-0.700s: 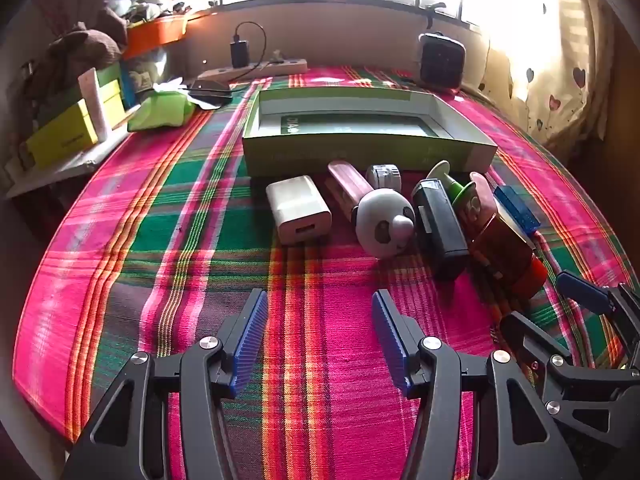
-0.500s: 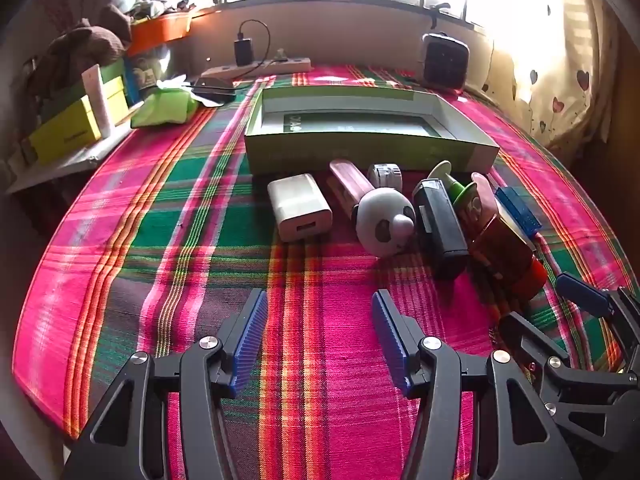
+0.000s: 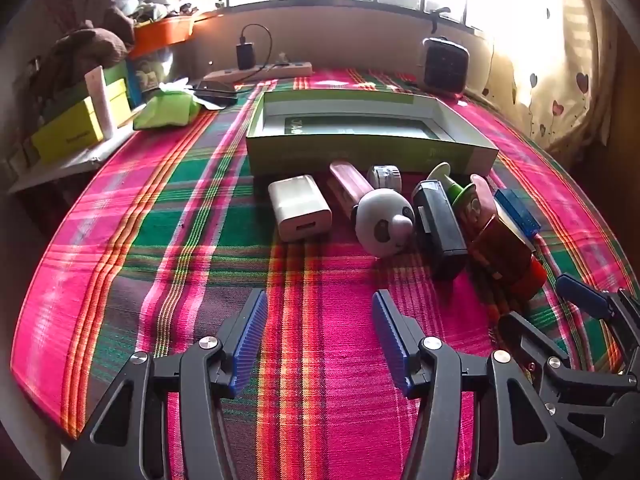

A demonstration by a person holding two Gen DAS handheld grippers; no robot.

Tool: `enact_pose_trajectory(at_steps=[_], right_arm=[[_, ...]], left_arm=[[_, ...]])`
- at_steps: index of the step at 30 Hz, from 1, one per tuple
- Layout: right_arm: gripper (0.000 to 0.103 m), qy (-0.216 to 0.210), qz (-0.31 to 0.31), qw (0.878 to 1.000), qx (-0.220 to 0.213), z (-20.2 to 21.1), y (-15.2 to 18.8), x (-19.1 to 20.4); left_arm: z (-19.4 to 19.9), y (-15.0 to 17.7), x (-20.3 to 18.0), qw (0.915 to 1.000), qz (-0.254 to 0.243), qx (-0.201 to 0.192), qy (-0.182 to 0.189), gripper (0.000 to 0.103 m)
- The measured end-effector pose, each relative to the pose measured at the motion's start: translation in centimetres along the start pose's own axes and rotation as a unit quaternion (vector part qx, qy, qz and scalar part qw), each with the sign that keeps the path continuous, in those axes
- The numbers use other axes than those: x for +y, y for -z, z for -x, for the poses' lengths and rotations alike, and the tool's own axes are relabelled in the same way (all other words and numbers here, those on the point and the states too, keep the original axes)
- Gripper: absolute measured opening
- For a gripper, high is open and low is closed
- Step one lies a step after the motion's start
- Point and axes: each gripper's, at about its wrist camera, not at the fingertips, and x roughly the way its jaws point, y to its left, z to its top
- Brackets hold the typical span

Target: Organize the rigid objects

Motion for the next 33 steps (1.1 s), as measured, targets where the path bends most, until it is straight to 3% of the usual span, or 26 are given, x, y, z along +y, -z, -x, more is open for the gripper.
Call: enact_pose_trajectory(at_steps=[33], right_arm=[[0.077, 0.001, 0.000, 1.000, -0.004, 0.04, 0.14, 0.05]], left_arm=[[-0.12, 0.26, -0.27, 1.0000, -0.005, 0.000, -0.005, 0.054]])
